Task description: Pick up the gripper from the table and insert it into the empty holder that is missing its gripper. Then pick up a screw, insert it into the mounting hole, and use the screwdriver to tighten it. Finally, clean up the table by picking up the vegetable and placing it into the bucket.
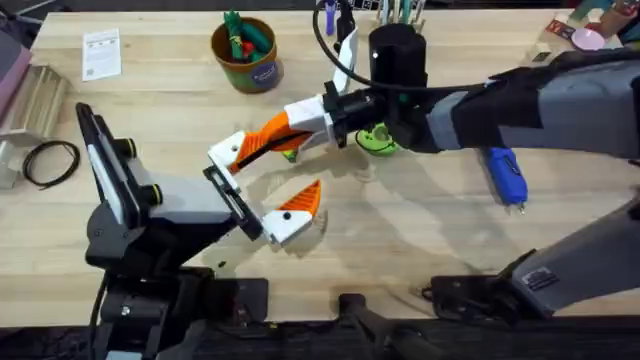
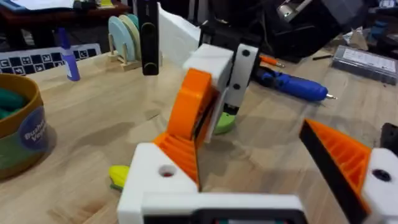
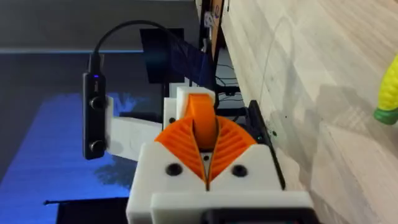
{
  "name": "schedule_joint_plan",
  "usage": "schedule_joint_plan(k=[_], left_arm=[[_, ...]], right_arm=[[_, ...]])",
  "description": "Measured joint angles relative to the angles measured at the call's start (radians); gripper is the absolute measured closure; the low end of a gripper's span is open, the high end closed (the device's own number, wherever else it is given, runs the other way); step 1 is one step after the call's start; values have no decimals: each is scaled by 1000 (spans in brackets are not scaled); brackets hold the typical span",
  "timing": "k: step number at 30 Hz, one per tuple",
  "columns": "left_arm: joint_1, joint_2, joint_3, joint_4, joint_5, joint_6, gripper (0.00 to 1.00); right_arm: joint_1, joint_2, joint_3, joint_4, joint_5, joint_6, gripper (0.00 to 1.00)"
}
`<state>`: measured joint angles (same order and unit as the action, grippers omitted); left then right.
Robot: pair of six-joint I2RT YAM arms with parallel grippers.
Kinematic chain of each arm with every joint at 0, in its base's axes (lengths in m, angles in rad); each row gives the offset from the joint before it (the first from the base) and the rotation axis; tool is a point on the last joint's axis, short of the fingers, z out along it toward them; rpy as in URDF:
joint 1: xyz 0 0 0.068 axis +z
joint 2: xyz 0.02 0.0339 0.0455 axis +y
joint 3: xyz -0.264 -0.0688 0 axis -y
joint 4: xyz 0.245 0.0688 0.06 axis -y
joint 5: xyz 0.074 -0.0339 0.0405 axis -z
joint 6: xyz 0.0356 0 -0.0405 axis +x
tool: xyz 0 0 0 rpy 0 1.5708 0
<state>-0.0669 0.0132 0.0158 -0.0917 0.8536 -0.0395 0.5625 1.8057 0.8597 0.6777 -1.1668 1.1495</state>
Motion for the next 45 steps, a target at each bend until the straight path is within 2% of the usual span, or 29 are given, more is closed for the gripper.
schedule_joint_plan(k=[32,33,34,38,39,43,45], left_arm=[[0,0,0,2,-26,-3,15],[0,0,0,2,-27,-3,15],[0,0,0,2,-26,-1,13],[-5,-2,0,3,11,21,14],[-9,-2,0,2,18,25,14],[-12,-1,0,-1,35,27,14],[-15,-1,0,-1,45,28,14]], right_arm=[[17,0,9,-1,46,3,993],[17,0,9,-4,48,8,939],[18,0,9,-7,55,7,818],[29,11,9,-41,106,7,228],[31,12,9,-60,113,0,139],[24,-8,9,-186,131,-48,104],[9,-61,9,-293,149,-97,100]])
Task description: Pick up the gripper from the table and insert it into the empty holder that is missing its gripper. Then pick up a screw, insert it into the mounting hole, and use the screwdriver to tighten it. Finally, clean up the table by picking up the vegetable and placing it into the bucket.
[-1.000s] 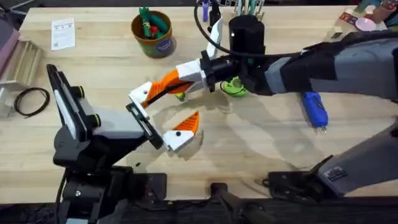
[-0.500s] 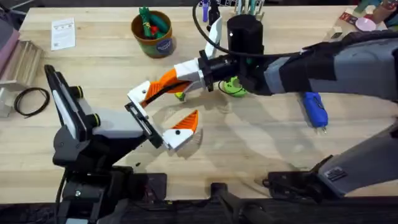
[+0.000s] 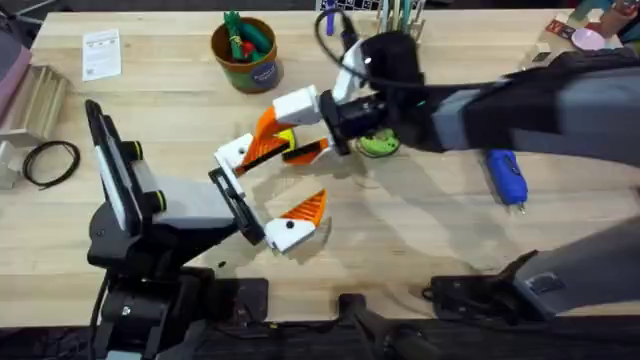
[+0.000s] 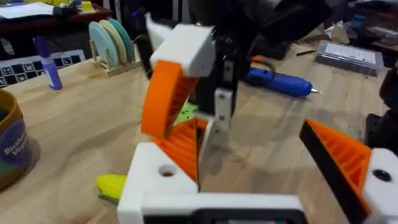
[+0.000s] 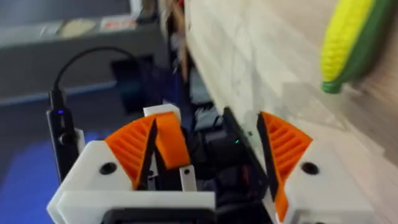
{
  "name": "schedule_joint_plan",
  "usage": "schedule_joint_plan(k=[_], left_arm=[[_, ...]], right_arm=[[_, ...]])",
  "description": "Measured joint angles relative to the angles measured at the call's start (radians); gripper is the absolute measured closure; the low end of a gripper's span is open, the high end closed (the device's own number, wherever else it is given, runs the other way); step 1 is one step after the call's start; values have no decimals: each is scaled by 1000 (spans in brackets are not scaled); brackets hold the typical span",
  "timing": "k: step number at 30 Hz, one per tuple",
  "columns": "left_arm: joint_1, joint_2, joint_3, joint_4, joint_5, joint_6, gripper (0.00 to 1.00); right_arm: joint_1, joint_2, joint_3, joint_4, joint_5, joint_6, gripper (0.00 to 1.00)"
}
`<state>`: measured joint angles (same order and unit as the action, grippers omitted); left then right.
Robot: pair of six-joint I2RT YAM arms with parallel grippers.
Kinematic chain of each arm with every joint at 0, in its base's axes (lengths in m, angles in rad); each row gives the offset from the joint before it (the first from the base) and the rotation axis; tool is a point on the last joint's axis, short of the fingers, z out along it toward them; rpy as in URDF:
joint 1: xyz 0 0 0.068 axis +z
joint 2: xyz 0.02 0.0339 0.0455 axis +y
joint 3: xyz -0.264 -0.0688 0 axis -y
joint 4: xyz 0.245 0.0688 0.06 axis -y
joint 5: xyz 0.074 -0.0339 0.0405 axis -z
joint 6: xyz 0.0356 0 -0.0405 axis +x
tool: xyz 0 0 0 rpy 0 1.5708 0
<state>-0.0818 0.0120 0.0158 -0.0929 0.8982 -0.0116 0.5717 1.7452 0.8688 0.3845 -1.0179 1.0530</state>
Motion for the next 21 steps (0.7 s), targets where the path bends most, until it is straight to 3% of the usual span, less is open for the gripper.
schedule_joint_plan(k=[11,13,17,21], left_arm=[[0,0,0,0,1,12,15],[0,0,0,0,1,12,15],[0,0,0,0,1,12,15],[0,0,0,0,1,12,15]], right_arm=[[-193,-406,0,-400,194,-327,97],[-216,-469,16,-543,235,-399,95],[-240,-500,113,-902,380,-521,96],[-242,-479,244,-1162,621,-600,95]])
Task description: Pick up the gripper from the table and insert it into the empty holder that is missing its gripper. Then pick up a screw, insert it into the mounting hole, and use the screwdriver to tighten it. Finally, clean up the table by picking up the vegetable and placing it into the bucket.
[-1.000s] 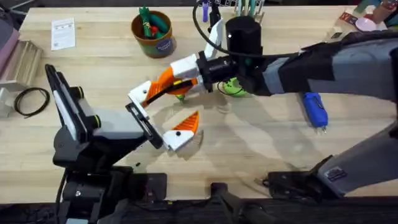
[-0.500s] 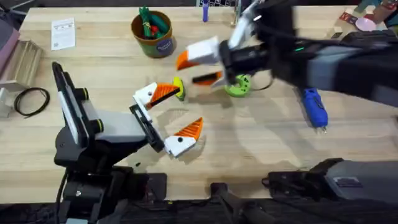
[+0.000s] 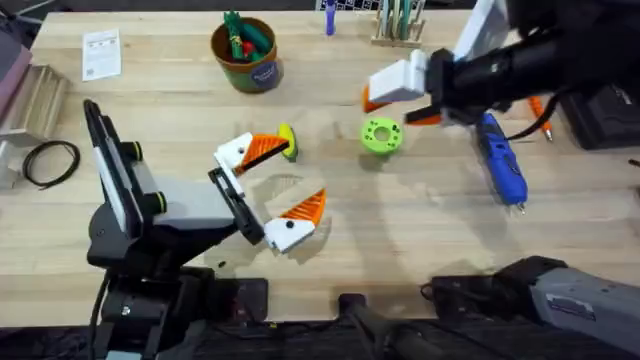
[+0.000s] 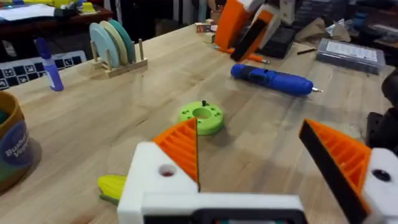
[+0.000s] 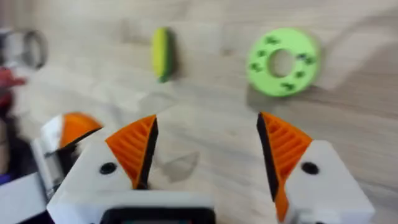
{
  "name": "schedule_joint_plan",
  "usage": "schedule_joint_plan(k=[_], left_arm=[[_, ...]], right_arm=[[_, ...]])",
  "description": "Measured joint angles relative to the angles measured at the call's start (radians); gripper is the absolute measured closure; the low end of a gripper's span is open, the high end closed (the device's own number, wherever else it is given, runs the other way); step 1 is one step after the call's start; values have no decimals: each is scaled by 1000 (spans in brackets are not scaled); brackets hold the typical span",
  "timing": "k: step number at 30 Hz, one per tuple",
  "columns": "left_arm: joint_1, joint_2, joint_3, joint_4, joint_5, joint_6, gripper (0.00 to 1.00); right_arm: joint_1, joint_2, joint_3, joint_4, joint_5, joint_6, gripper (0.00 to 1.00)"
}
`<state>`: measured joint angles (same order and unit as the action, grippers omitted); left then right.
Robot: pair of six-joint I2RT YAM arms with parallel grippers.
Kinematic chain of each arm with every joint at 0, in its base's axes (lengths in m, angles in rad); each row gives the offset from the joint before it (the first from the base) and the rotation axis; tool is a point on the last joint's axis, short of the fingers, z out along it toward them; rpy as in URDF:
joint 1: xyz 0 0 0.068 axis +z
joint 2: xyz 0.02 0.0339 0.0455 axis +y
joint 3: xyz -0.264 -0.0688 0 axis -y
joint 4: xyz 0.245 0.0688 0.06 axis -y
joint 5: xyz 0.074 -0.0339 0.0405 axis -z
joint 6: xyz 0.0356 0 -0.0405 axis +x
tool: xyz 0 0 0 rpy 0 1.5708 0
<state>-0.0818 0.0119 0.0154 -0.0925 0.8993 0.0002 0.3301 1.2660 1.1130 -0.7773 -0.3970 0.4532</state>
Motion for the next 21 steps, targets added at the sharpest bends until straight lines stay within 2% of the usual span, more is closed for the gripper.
schedule_joint_plan(k=[4,7,9,17,21], left_arm=[[0,0,0,0,1,0,15],[0,0,0,0,2,0,15],[0,0,0,0,2,0,15],[0,0,0,0,2,0,15],[0,0,0,0,2,0,15]], right_arm=[[22,48,102,-111,202,-26,97],[54,116,149,-146,297,-9,104],[71,182,182,-161,340,22,150],[82,386,254,-164,400,177,164],[82,437,254,-143,404,228,249]])
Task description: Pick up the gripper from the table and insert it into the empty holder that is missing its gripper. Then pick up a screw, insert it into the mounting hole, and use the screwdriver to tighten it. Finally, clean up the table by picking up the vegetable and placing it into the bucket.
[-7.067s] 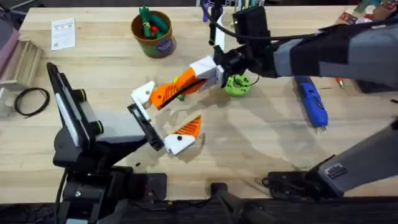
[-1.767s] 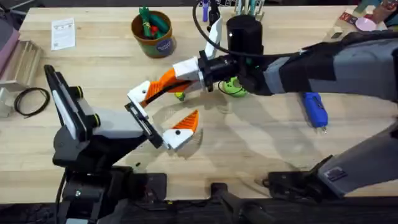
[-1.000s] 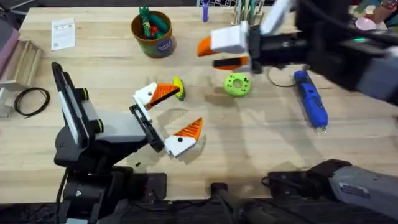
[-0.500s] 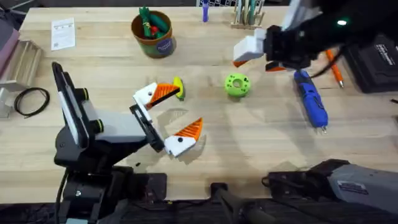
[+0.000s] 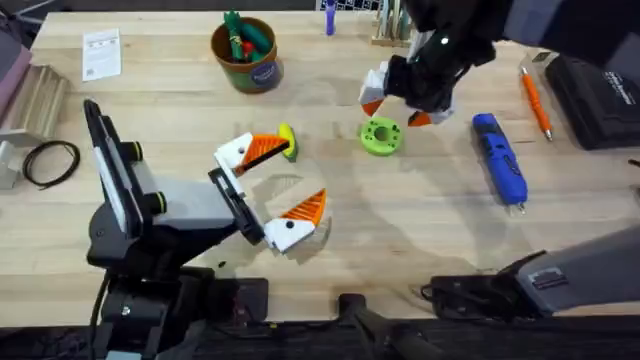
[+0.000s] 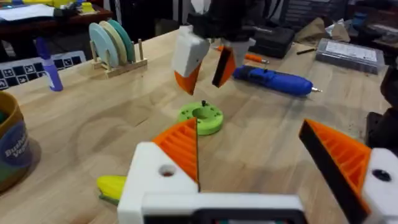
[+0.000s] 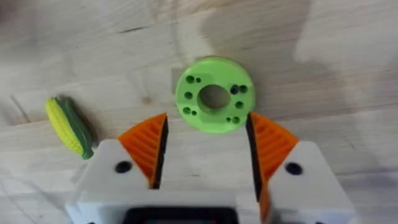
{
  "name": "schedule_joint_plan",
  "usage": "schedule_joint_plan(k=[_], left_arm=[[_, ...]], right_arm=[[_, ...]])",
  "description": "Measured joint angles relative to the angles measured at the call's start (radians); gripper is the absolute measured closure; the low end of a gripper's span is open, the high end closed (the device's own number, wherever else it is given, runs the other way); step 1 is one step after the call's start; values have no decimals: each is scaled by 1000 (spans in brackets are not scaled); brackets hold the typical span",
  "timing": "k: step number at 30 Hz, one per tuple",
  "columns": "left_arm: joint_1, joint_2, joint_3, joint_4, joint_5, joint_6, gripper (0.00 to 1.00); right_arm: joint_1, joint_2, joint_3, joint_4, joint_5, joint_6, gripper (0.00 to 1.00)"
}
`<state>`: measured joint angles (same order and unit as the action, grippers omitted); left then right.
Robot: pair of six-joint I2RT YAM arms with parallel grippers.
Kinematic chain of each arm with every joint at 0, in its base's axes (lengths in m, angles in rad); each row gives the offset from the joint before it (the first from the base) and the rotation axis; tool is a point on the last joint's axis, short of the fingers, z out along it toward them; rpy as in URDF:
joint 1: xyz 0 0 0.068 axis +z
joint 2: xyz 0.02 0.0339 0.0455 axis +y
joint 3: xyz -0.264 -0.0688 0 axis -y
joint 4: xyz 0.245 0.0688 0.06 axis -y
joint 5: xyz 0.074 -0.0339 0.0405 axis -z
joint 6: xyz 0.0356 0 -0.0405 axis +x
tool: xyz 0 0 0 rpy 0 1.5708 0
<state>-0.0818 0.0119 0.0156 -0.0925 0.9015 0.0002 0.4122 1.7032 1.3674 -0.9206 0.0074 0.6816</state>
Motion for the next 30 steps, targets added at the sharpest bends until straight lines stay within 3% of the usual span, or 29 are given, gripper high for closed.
schedule_joint_plan(k=[6,30], left_arm=[[0,0,0,0,0,0,15],[0,0,0,0,0,0,15]], right_arm=[[0,38,1,12,3,52,394],[0,133,5,16,82,127,481]])
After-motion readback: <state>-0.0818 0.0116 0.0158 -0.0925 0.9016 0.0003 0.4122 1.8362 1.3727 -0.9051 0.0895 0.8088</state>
